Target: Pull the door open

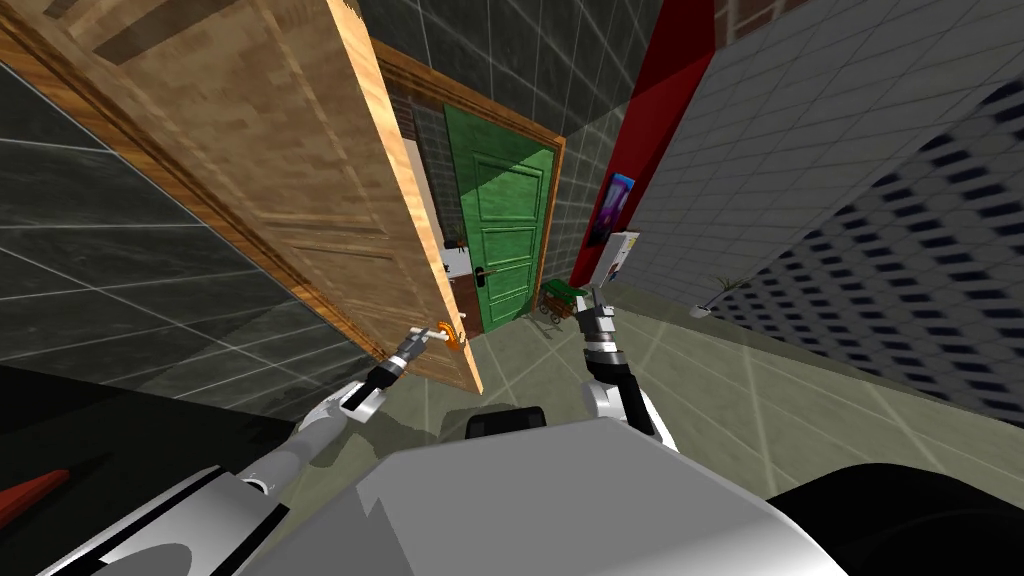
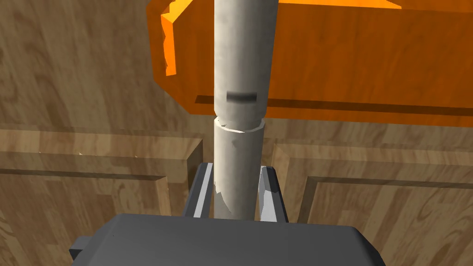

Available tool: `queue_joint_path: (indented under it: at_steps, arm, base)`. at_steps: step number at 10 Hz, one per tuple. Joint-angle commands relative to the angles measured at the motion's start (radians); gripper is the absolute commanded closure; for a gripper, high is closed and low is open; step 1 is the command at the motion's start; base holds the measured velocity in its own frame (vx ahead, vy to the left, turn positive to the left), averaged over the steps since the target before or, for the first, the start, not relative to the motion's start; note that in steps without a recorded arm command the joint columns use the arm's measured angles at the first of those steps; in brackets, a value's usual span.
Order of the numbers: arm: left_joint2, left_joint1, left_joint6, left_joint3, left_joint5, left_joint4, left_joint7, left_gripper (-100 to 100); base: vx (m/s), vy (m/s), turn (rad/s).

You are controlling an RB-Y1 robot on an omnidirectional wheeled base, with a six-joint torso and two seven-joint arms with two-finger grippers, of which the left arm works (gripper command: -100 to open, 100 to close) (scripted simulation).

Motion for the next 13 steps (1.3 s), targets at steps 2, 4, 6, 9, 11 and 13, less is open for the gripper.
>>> queue_joint_path:
  at_steps: [2, 4, 6, 9, 11, 13]
  arm:
    - [0.027, 0.026, -0.057, -0.031, 0.0, -0.008, 0.021, 100]
    - [0.041, 0.034, -0.084, -0.044, 0.001, -0.007, 0.03, 100]
    - [0.057, 0.044, -0.115, -0.059, 0.002, -0.006, 0.041, 100]
    - [0.077, 0.052, -0.141, -0.075, -0.004, -0.016, 0.045, 100]
    - [0.09, 0.061, -0.174, -0.098, -0.011, -0.029, 0.051, 100]
    - [0.104, 0.071, -0.209, -0.122, -0.019, -0.043, 0.056, 100]
  base:
    - [-0.125, 0.107, -0.097]
    - [-0.144, 0.127, -0.096]
    - [-0.146, 0.071, -0.089]
    - [-0.083, 0.091, -0.017]
    - [-0.118, 0.147, -0.032]
    - [-0.114, 0.15, -0.018]
